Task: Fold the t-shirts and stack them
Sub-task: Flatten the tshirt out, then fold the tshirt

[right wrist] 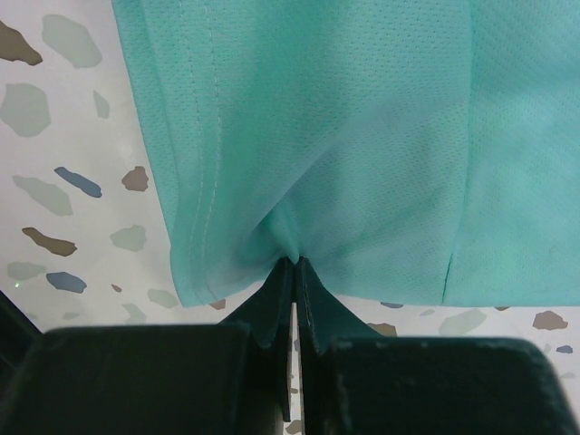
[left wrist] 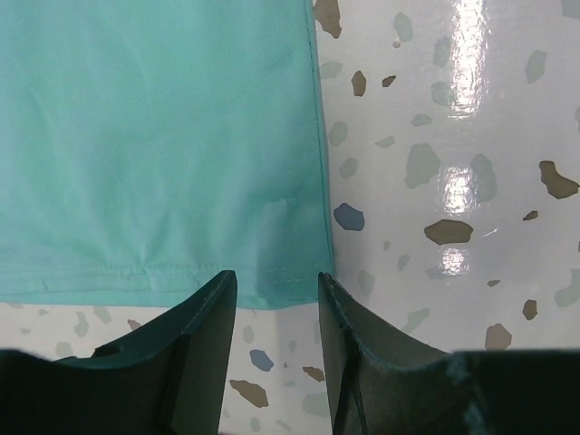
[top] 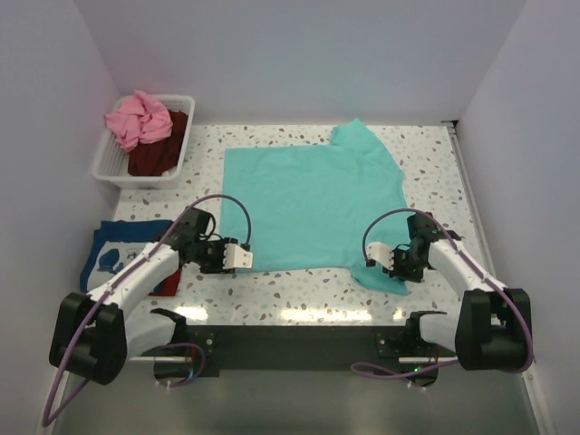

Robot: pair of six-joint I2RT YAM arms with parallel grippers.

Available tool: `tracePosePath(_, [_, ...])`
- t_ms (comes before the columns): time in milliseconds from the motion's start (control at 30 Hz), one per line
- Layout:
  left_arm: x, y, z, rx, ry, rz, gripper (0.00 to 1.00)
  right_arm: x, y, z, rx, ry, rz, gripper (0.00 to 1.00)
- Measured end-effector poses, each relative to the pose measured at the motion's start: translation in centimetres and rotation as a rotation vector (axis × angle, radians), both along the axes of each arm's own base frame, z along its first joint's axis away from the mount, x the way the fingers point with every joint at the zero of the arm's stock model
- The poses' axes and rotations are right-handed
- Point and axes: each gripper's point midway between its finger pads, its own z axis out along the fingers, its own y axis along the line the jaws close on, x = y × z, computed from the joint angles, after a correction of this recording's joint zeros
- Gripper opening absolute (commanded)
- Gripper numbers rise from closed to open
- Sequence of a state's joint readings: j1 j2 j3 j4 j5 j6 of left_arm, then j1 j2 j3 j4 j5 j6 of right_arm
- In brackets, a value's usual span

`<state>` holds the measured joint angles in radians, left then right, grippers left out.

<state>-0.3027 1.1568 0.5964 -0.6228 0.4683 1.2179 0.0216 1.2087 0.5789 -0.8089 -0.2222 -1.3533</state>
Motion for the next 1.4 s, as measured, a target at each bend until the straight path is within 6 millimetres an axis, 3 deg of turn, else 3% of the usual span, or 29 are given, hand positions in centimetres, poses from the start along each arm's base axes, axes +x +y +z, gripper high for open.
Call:
tracePosePath(133, [-0.5,0.1,-0.1,0.010,0.006,-0.026,0.46,0.0,0.0,0.0,0.000,-0.005,-0.001,0.00])
tracePosePath(333, [-1.4,0.7,-2.6,0.051,0.084,-0.033,0.45,0.0,0.0,0.1,0.002,-0.005,-0.007,0.00])
tracePosePath(433, [-1.2,0.6,-2.9,0.052,0.084,-0.037,0.37,-0.3,0.0,0.2,0.002,-0.002,-0.011,0.00])
tracePosePath(567, [-1.2,0.6,-3.0,0.053,0.078,-0.048,0.11,-0.3,0.1,0.9,0.007,-0.010,-0.018,0.00])
tracePosePath(700, [-1.0,0.7,-3.0,0.058,0.053,-0.060,0.00,0.0,0.1,2.2,0.010,-0.039,-0.025,0.00])
tracePosePath(1000, [-1.3,1.4,-2.3,0.074,0.068,-0.038,0.00,0.3,-0.2,4.8,0.020,-0.055,-0.048,0.00])
tracePosePath(1233, [2.4,1.9,1.9,-0.001,0.014,0.045,0.00,3.0,-0.7,7.6,0.053,-0.089,-0.098,0.00])
tracePosePath(1400, [4.1,1.8,2.4,-0.031,0.029,0.081,0.00,5.4,-0.6,8.8,0.071,-0.083,-0.101,0.00])
